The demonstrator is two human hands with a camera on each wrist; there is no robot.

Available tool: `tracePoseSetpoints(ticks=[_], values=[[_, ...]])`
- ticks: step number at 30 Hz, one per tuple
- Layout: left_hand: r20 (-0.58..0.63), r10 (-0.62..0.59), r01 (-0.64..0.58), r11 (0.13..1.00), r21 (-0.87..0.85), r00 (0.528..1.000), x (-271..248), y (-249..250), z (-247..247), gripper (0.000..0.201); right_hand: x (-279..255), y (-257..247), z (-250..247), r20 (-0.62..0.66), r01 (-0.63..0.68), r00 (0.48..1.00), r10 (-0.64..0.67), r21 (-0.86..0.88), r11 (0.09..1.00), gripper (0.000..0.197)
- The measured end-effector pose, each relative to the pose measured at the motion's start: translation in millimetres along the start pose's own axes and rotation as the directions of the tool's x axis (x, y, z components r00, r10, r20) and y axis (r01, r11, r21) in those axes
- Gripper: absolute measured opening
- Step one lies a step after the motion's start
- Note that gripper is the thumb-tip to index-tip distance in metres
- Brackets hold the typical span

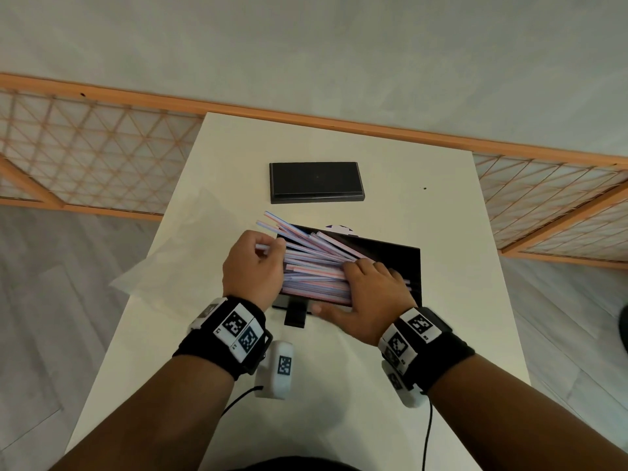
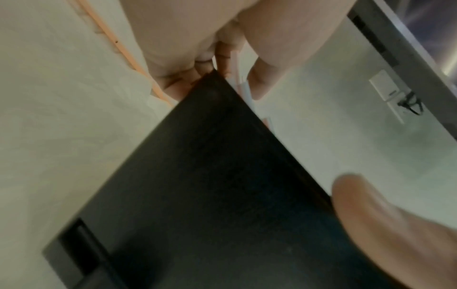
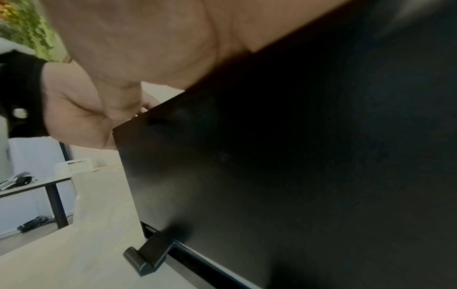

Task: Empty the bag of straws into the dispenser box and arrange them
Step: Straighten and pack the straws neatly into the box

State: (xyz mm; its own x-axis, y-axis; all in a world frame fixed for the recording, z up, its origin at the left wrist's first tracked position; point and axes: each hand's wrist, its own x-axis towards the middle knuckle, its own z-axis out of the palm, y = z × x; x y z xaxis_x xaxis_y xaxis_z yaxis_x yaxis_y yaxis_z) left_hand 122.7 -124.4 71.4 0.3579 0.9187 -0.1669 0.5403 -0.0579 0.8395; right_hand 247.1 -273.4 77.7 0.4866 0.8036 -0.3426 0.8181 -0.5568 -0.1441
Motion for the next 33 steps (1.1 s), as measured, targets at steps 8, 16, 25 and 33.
tracePoseSetpoints(ticks=[8, 16, 25, 33], values=[[0.106, 0.248, -0.263, 0.953, 0.152, 0.963, -10.1, 5.7, -2.8, 0.015, 1.8, 1.1, 0.5, -0.024, 0.034, 0.999, -0.032, 0.060, 0.998, 0.097], [0.240, 0.259, -0.294, 0.948, 0.124, 0.936, -4.2, 12.1, -22.4, 0.012, 16.5, -8.4, -6.9, 0.010, 0.006, 1.000, -0.006, 0.014, 1.000, 0.101], [0.197, 0.087, -0.104, 0.992, 0.075, 0.976, -9.0, 2.2, -8.4, 0.081, 17.0, -18.7, -7.9, 0.028, 0.015, 1.000, -0.014, -0.051, 0.999, 0.094], [0.200, -0.035, 0.026, 0.999, 0.047, 0.979, -13.7, -1.2, 10.8, 0.083, 7.8, -20.4, -4.0, -0.011, -0.013, 1.000, 0.012, -0.091, 0.996, 0.096]])
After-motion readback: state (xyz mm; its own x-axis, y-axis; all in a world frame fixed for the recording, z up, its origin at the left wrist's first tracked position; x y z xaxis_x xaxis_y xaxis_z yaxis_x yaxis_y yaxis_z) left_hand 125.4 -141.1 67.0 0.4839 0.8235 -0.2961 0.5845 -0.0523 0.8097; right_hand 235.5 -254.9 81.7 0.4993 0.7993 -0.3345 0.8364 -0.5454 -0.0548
